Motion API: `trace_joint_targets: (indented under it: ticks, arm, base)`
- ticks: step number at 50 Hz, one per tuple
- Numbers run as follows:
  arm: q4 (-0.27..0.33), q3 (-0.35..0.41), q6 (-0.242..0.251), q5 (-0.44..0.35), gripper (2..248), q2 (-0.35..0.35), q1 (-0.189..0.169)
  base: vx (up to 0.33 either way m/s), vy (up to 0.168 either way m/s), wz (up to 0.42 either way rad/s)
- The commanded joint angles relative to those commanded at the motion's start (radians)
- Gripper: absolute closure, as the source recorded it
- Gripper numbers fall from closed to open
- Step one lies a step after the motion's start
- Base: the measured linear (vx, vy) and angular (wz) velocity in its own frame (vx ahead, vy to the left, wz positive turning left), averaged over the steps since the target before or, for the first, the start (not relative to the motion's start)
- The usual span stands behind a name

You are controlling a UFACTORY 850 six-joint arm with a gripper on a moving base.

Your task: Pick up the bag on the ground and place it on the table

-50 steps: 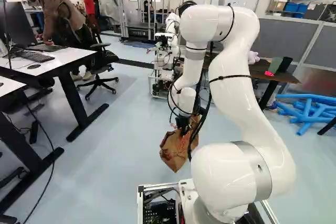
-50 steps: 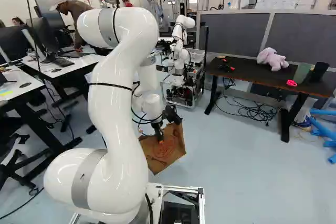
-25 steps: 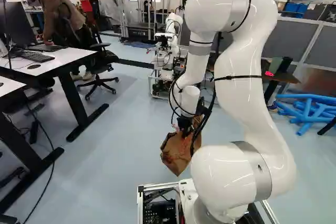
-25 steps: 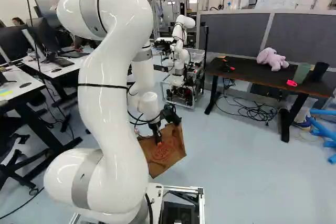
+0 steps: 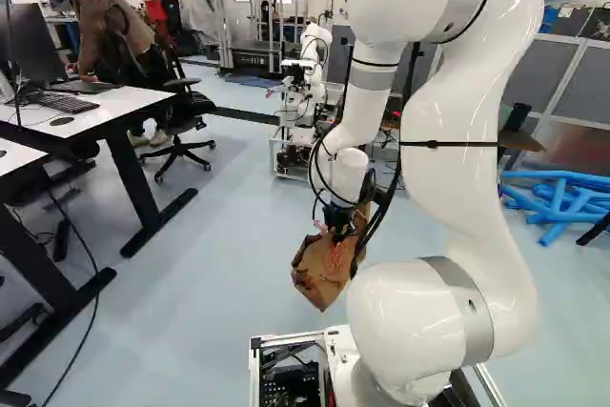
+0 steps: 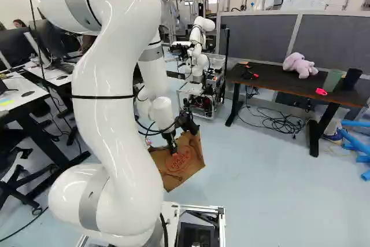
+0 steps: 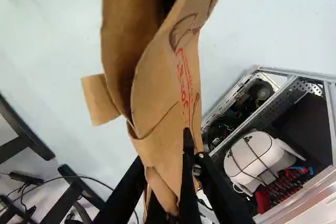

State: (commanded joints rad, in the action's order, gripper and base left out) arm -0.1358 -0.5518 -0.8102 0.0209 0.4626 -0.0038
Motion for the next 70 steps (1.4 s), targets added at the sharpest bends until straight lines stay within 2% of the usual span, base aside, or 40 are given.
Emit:
trace_joint_targets:
  ticks: [31, 70]
  arm:
    - [0.0, 0.011, 0.0, 0.098, 229, -0.13, -0.031]
    - [0.0, -0.032, 0.0, 0.246, 229, -0.249, -0.071]
  base:
    - [0.0, 0.0, 0.0]
    - [0.0, 0.0, 0.0]
